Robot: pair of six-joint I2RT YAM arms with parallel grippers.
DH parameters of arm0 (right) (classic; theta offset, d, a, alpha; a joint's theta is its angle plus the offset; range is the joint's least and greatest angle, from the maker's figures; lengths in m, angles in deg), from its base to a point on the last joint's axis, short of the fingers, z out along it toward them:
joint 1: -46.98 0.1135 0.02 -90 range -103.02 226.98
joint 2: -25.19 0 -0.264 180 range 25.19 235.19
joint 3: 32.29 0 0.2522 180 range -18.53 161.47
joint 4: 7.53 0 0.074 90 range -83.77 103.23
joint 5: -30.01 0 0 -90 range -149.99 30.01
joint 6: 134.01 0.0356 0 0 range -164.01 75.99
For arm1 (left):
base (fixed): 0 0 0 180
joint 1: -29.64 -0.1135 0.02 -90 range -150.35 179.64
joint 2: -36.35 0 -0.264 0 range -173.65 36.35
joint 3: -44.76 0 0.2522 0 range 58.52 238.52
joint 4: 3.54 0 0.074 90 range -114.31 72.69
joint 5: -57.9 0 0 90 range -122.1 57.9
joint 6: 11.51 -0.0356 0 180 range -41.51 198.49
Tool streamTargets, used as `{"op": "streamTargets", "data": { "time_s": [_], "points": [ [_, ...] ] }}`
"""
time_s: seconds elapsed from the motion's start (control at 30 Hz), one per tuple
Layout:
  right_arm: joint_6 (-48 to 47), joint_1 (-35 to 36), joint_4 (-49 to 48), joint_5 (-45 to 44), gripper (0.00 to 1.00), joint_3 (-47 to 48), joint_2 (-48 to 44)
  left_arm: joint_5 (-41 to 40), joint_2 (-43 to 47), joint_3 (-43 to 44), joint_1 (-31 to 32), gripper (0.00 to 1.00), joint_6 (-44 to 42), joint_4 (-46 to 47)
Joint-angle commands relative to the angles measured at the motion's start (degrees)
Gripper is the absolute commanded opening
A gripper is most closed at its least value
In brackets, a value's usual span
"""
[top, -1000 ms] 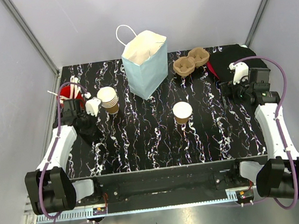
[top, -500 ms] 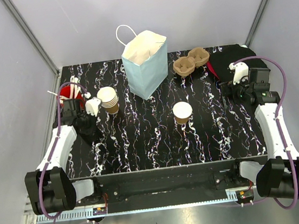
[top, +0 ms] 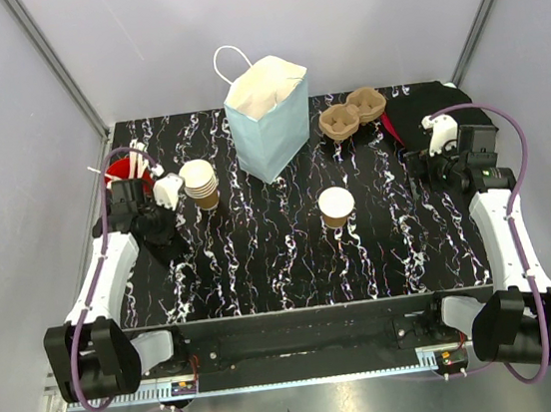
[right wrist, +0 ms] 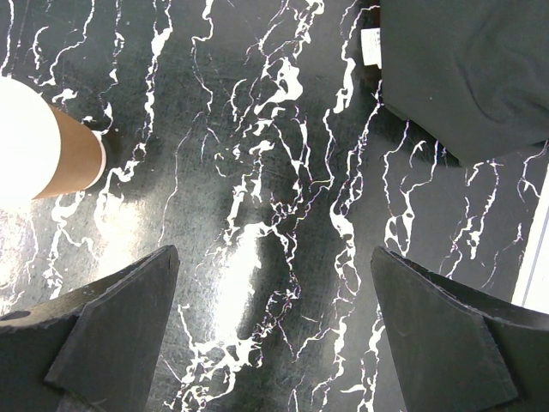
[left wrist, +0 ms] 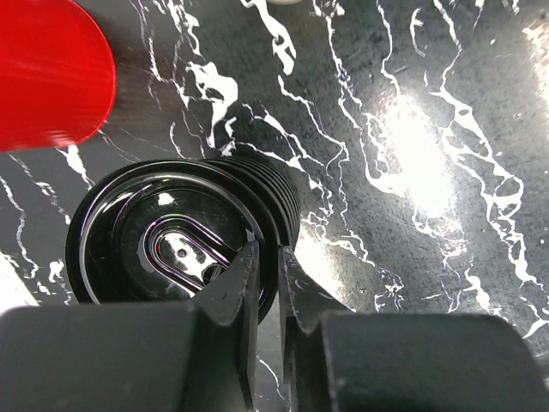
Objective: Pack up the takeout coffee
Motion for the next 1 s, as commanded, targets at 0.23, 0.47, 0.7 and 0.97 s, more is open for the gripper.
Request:
{"op": "streamTargets", "data": {
  "time_s": [0.23,0.47,0.7,0.97],
  "points": [
    [-3.3,-0.4,1.9,7.3,1.00,2.3,-2.8,7.5,6.3,7.2,-0.4,0.13,-1.8,-6.1],
    [-11.6,-0.3,10.3,20.3,1.00,7.0,-7.8,15.7,8.4,11.8,1.0,0.14,-4.1,-14.0],
    [-23.9,-0.2,19.9,33.3,1.00,16.1,-10.6,18.3,8.9,14.3,12.0,0.15,-3.8,-15.6],
    [-39.5,0.8,30.8,47.7,1.00,23.4,-9.8,20.8,4.7,21.5,28.6,0.15,-1.8,-16.3]
  ]
}}
